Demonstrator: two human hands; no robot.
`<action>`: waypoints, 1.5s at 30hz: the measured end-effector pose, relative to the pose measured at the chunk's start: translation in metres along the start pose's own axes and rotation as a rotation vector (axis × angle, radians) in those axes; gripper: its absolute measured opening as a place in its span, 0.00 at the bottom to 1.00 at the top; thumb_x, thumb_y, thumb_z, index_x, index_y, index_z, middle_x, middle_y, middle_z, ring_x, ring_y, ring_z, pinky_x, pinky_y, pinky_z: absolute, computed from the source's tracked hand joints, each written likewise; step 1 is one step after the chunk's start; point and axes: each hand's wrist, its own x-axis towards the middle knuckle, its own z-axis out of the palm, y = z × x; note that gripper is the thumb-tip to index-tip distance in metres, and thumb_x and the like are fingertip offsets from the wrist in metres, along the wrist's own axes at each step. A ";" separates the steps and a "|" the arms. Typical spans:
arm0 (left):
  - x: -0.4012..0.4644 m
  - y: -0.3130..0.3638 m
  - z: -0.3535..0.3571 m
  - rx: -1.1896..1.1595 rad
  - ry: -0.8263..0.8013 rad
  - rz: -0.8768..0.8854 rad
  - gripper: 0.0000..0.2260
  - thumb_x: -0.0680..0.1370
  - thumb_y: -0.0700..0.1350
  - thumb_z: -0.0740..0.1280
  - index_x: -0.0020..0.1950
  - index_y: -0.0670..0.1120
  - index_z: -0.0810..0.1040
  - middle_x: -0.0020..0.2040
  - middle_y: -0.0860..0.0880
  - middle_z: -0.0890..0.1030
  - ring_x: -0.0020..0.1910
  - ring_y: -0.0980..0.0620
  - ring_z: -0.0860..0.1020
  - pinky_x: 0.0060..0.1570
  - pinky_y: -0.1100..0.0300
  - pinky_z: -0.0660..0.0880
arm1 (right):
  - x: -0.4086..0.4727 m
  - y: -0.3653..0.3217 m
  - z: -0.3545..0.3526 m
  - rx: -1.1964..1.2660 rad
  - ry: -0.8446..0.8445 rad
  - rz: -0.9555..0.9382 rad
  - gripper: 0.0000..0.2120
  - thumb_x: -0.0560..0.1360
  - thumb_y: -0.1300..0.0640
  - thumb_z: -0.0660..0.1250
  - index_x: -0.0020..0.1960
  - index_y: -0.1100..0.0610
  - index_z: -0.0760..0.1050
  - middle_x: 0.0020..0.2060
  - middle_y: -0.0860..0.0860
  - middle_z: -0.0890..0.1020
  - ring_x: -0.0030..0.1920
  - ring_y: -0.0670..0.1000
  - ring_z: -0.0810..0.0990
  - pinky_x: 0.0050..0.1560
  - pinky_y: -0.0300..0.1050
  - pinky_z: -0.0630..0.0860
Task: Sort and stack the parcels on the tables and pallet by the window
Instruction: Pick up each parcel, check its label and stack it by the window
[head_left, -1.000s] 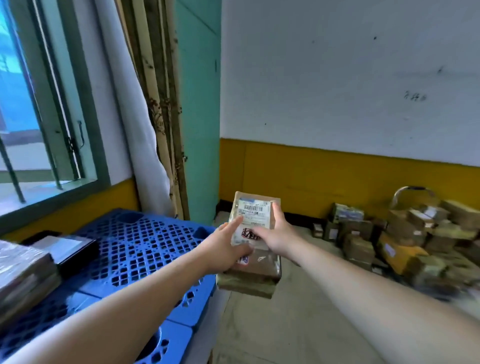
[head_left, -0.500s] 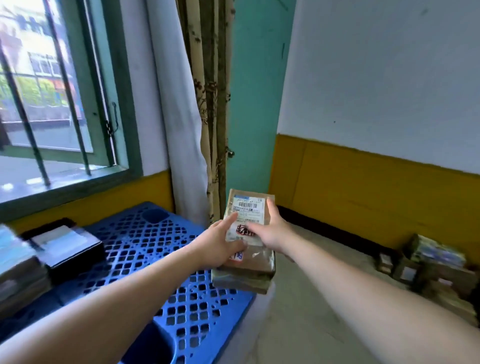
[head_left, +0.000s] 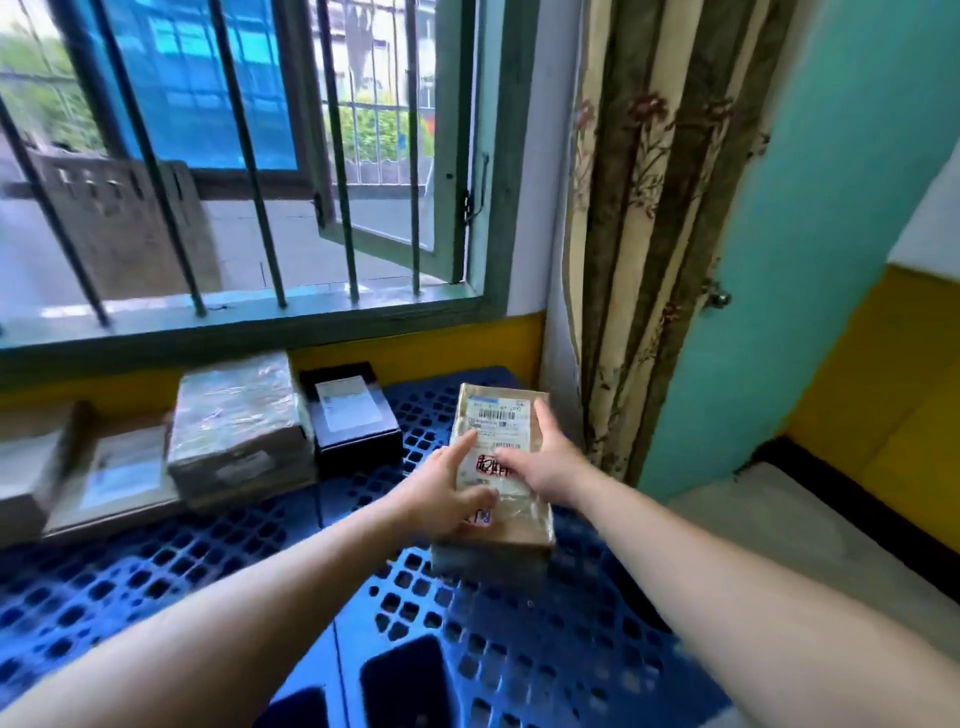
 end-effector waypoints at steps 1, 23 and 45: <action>0.004 -0.010 -0.004 -0.004 0.015 -0.023 0.43 0.68 0.61 0.69 0.78 0.59 0.51 0.73 0.50 0.65 0.67 0.50 0.71 0.67 0.51 0.70 | 0.010 -0.002 0.008 -0.025 -0.020 0.007 0.48 0.75 0.53 0.72 0.80 0.47 0.39 0.67 0.52 0.75 0.61 0.52 0.77 0.59 0.43 0.73; 0.105 -0.058 -0.080 0.629 0.103 -0.255 0.48 0.70 0.68 0.66 0.74 0.64 0.33 0.79 0.49 0.52 0.77 0.46 0.53 0.74 0.44 0.53 | 0.222 -0.053 0.042 -0.282 -0.271 -0.165 0.38 0.76 0.47 0.69 0.80 0.46 0.52 0.74 0.51 0.68 0.68 0.54 0.73 0.66 0.44 0.69; 0.025 -0.023 -0.140 0.609 0.353 -0.330 0.38 0.75 0.56 0.68 0.79 0.50 0.53 0.77 0.48 0.59 0.75 0.49 0.58 0.73 0.57 0.56 | 0.156 -0.131 0.084 -0.679 -0.204 -0.551 0.31 0.79 0.41 0.60 0.78 0.51 0.58 0.76 0.55 0.62 0.74 0.59 0.61 0.70 0.57 0.65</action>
